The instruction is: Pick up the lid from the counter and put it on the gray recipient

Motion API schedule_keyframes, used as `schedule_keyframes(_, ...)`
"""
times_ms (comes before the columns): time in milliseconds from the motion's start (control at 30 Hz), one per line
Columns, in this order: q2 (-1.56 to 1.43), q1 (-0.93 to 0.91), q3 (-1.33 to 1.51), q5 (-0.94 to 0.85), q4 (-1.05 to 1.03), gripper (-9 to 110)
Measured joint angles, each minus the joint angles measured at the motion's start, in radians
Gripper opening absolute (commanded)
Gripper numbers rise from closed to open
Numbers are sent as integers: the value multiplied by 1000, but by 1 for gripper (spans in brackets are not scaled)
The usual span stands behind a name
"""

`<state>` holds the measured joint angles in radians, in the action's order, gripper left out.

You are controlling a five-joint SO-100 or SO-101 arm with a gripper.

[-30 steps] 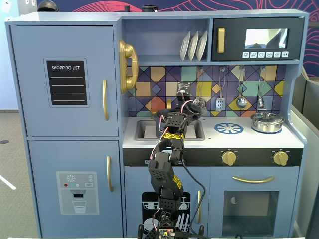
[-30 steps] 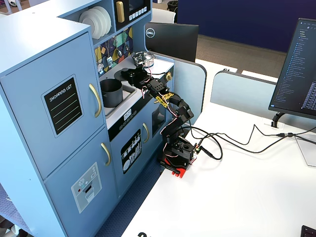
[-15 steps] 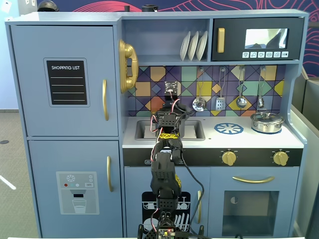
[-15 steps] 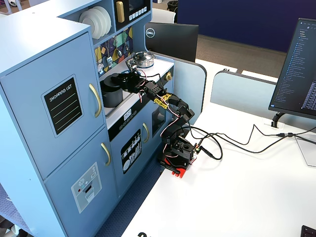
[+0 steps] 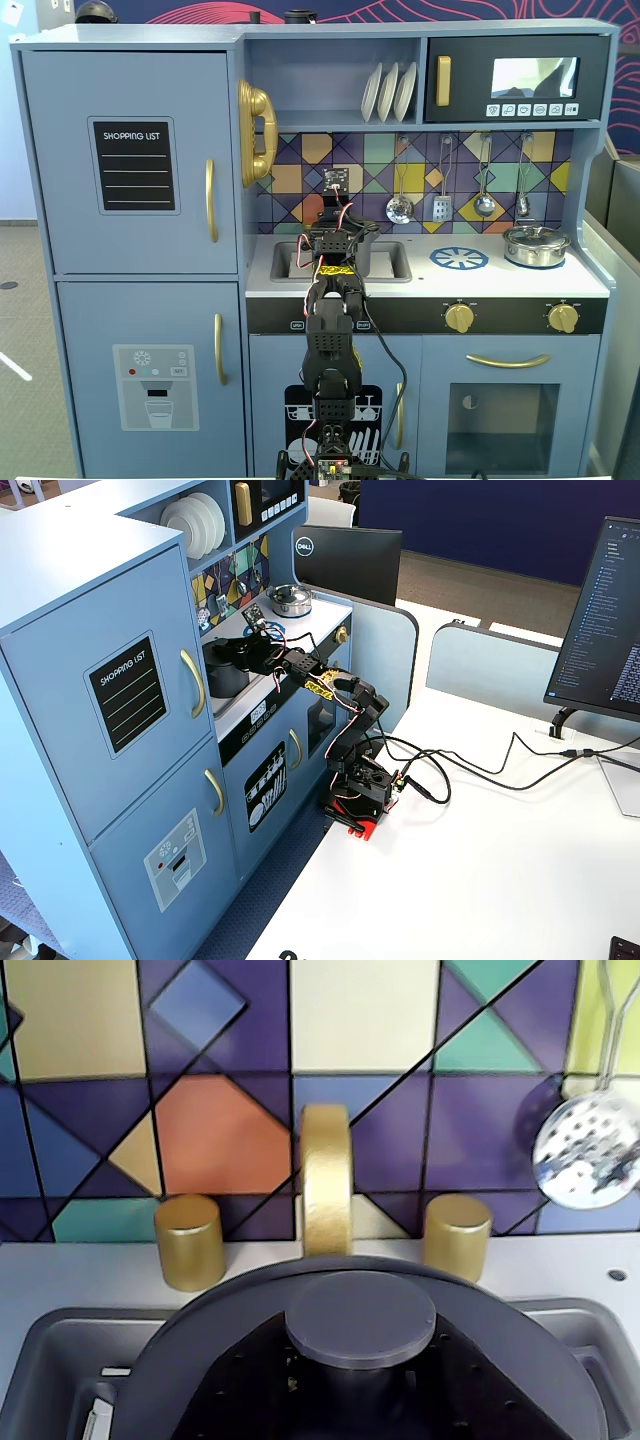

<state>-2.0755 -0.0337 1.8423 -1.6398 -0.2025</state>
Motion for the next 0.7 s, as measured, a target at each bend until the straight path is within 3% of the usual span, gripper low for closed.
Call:
schedule_keyframes(533,32,8,-2,0,43,0)
schedule_keyframes(700,32,8,-2,-3,43,21)
